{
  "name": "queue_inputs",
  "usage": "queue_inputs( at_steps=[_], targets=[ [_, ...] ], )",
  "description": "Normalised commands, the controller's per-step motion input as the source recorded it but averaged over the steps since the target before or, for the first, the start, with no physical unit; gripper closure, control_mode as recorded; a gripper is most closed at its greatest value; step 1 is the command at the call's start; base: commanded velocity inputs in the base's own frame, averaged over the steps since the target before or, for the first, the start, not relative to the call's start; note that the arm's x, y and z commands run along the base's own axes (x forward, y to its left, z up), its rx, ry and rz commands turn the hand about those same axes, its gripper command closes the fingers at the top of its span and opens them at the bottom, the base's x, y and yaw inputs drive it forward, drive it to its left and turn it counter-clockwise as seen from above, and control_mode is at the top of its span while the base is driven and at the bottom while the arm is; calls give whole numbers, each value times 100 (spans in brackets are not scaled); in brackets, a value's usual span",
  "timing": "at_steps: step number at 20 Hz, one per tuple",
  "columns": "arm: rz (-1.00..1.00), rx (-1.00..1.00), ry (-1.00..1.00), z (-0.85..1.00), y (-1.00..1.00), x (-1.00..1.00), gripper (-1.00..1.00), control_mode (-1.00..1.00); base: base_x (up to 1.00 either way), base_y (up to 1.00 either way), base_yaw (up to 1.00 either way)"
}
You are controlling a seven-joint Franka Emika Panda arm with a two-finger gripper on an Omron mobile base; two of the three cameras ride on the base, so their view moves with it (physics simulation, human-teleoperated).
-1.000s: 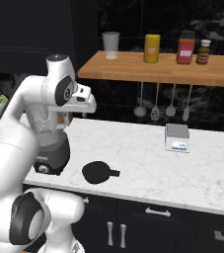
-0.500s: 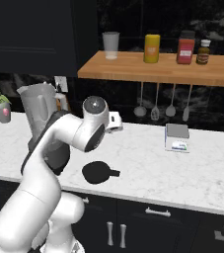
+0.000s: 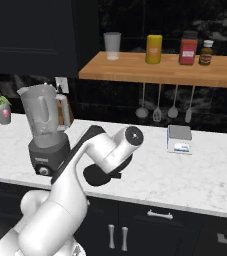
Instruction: Close the lid blender by securely placing the lid on top.
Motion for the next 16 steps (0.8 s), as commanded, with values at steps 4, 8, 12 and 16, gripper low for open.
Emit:
queue_inputs(
  at_steps=[4, 8, 12, 16],
  targets=[
    [43, 0, -8, -50, 0, 0, -100, -100, 0, 0, 0],
    [41, -9, -3, -18, 0, 1, -100, -100, 0, 0, 0],
    [25, -19, -2, -18, 2, 0, -100, -100, 0, 0, 0],
    [15, -20, 1, -23, 7, 0, -100, -100, 0, 0, 0]
  ],
)
